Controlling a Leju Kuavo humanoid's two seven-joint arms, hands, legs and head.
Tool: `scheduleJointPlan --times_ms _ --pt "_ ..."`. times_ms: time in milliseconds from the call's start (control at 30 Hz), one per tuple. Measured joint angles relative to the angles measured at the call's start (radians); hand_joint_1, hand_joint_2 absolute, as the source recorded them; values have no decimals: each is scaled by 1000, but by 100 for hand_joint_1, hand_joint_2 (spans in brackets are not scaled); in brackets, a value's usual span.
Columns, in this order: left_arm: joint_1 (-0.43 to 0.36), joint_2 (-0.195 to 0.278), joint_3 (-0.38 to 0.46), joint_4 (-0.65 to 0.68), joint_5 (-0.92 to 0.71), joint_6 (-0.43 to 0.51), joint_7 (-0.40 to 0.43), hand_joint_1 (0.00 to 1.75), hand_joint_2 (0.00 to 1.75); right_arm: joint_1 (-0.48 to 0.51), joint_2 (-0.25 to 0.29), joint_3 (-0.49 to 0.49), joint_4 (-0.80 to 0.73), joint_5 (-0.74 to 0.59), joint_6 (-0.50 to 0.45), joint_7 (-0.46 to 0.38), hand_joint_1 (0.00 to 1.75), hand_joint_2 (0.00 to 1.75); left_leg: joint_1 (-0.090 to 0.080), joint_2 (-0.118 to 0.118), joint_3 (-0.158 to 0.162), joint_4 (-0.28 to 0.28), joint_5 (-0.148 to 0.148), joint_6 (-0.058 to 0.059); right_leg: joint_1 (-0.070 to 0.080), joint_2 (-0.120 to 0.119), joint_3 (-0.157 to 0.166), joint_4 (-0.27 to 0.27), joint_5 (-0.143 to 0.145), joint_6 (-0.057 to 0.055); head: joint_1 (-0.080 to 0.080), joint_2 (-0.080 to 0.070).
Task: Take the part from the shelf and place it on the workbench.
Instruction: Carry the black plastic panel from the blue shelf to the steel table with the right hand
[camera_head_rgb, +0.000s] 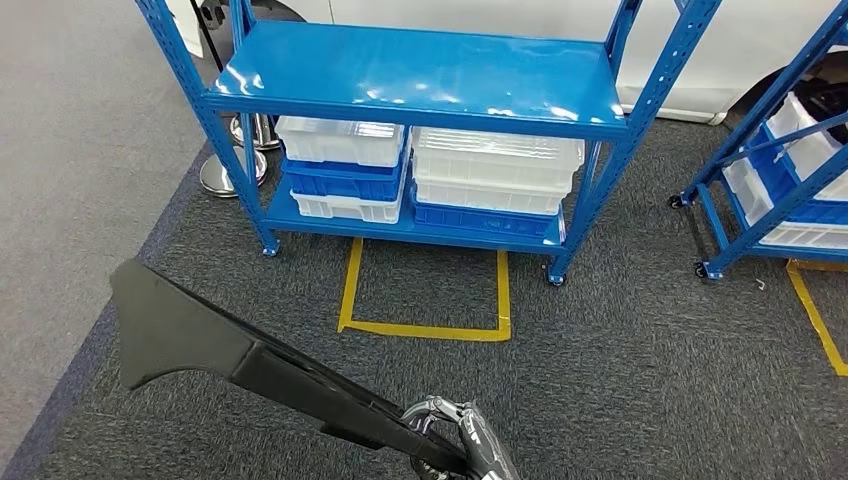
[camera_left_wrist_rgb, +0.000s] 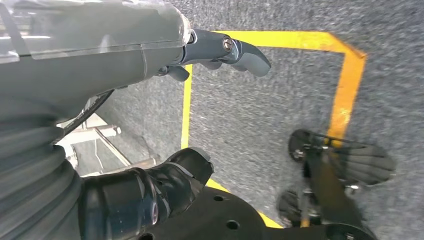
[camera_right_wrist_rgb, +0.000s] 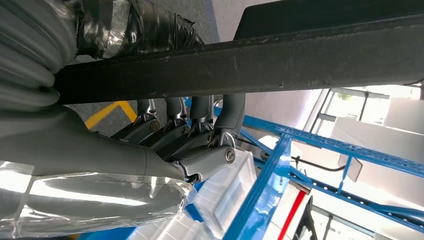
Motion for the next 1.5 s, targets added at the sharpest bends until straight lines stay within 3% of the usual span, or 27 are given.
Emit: scheduleJointPlan --times_ms 67,133,167,200,267,300,400,433,467,500,567,600,667,700,767,833,933,967,1000,1033,1100,1167,1267,1333,1433,1467,1500 --pt "-1 0 -3 0 -5 -3 1 0 175 4 -5 -1 -4 -3 -2 -1 175 175 -5 -1 -44 15 23 -3 2 1 79 -58 54 -10 0 0" --pt "1 -1 -6 0 -8 -7 1 0 175 7 -9 -2 -13 -4 -3 -2 175 175 -9 -2 -71 28 39 -9 9 1 198 -213 30 -21 -1 0" --pt "1 -2 -7 0 -9 -8 1 0 175 7 -11 -2 -19 -5 -4 -3 175 175 -8 -2 -78 31 49 -14 14 1 239 -279 6 -25 -1 0" --pt "2 -3 -8 0 -10 -9 1 0 175 8 -13 -2 -24 -6 -5 -4 175 175 -5 -2 -83 30 60 -20 20 1 260 -322 -11 -27 -1 0" --pt "3 -3 -12 0 -12 -9 1 0 175 13 -17 -3 -32 -8 -9 -6 175 175 0 -4 -93 27 77 -33 22 -2 251 -347 2 -35 -1 0" --pt "4 -3 -15 1 -14 -9 0 0 175 16 -19 -3 -34 -9 -11 -7 175 175 2 -6 -100 37 60 -38 21 -4 240 -351 15 -42 -1 0" --pt "7 -6 -24 1 -18 -9 -4 0 175 25 -26 -3 -40 -11 -19 -10 175 175 10 -9 -131 164 -84 -52 16 -8 201 -357 53 -57 -1 0" --pt "8 -7 -27 1 -18 -9 -5 0 175 27 -27 -3 -42 -11 -20 -10 175 175 12 -9 -139 224 -114 -57 16 -10 187 -356 64 -58 -1 0" --pt "8 -7 -28 1 -18 -9 -5 0 175 28 -29 -3 -44 -12 -21 -10 175 175 15 -9 -141 272 -113 -61 16 -11 173 -354 75 -56 -1 0" --pt "8 -8 -29 1 -19 -9 -5 0 175 30 -30 -3 -44 -12 -23 -10 175 175 18 -9 -135 301 -88 -65 15 -13 156 -351 86 -54 -1 0" --pt "7 -8 -30 1 -19 -9 -6 0 175 32 -33 -3 -45 -12 -24 -10 175 175 24 -9 -72 256 -26 -71 11 -14 123 -338 104 -45 -1 0" --pt "7 -8 -31 1 -19 -9 -6 0 175 34 -34 -3 -46 -12 -25 -10 175 175 25 -9 -15 189 -22 -73 10 -14 108 -328 110 -40 -2 0" --pt "5 -8 -31 1 -20 -9 -8 0 175 36 -36 -3 -52 -12 -29 -11 175 175 23 -11 83 46 -66 -65 10 -14 90 -310 119 -28 -1 0" --pt "4 -8 -32 1 -20 -9 -9 0 175 36 -37 -3 -55 -12 -31 -11 175 175 20 -11 106 6 -88 -58 11 -14 85 -305 124 -21 -1 0" --pt "5 -8 -34 1 -20 -10 -10 0 175 36 -38 -3 -58 -12 -35 -11 175 175 20 -10 105 -14 -93 -38 9 -14 79 -300 131 -7 -1 0" --pt "6 -8 -35 1 -20 -11 -11 0 175 39 -40 -3 -59 -12 -36 -12 175 175 21 -7 96 -16 -80 -19 6 -10 62 -259 96 1 0 0" --pt "8 -8 -36 1 -20 -11 -11 0 175 44 -44 -3 -61 -12 -37 -12 175 175 18 -1 74 -13 -63 -7 5 -3 0 -82 -18 5 0 0" --pt "8 -8 -36 1 -20 -11 -11 0 175 45 -45 -3 -61 -12 -37 -12 175 175 17 -1 66 -11 -59 -7 5 -3 -11 -38 -37 6 0 0" --pt "9 -8 -36 1 -20 -11 -12 0 175 47 -46 -3 -61 -12 -38 -12 175 175 16 -2 59 -7 -56 -8 5 -2 -3 -29 -37 6 0 0" --pt "9 -8 -37 1 -20 -11 -12 0 175 48 -47 -3 -62 -12 -39 -12 175 175 16 -2 54 -2 -54 -9 5 -2 24 -60 -19 4 0 0" --pt "10 -8 -38 1 -21 -11 -13 0 175 48 -49 -3 -65 -12 -40 -13 175 175 15 -4 47 8 -54 -14 6 -2 110 -190 28 -2 0 0" --pt "9 -9 -40 1 -21 -11 -13 0 175 49 -51 -3 -70 -10 -45 -14 175 175 11 -4 38 20 -54 -24 10 -1 159 -281 46 -9 -1 0" --pt "8 -9 -45 1 -21 -11 -14 0 175 54 -53 -3 -76 -5 -54 -16 175 175 10 -4 31 23 -52 -41 12 0 157 -297 48 -24 -1 0" --pt "8 -9 -49 1 -21 -11 -14 0 175 55 -54 -3 -80 -3 -55 -17 175 175 13 -5 16 54 -78 -49 9 -2 155 -305 56 -38 -1 0" --pt "10 -9 -52 1 -21 -11 -14 0 175 56 -55 -3 -85 -1 -56 -18 175 175 15 -7 -61 226 -172 -59 11 -4 147 -308 63 -51 -2 0" --pt "11 -9 -53 1 -21 -11 -14 0 175 58 -55 -3 -85 0 -56 -19 175 175 15 -7 -83 276 -188 -60 14 -5 145 -308 64 -52 -2 0" --pt "11 -9 -53 1 -21 -11 -14 0 175 59 -56 -3 -85 2 -58 -19 175 175 15 -7 -89 295 -185 -59 16 -5 144 -307 65 -53 -2 0"
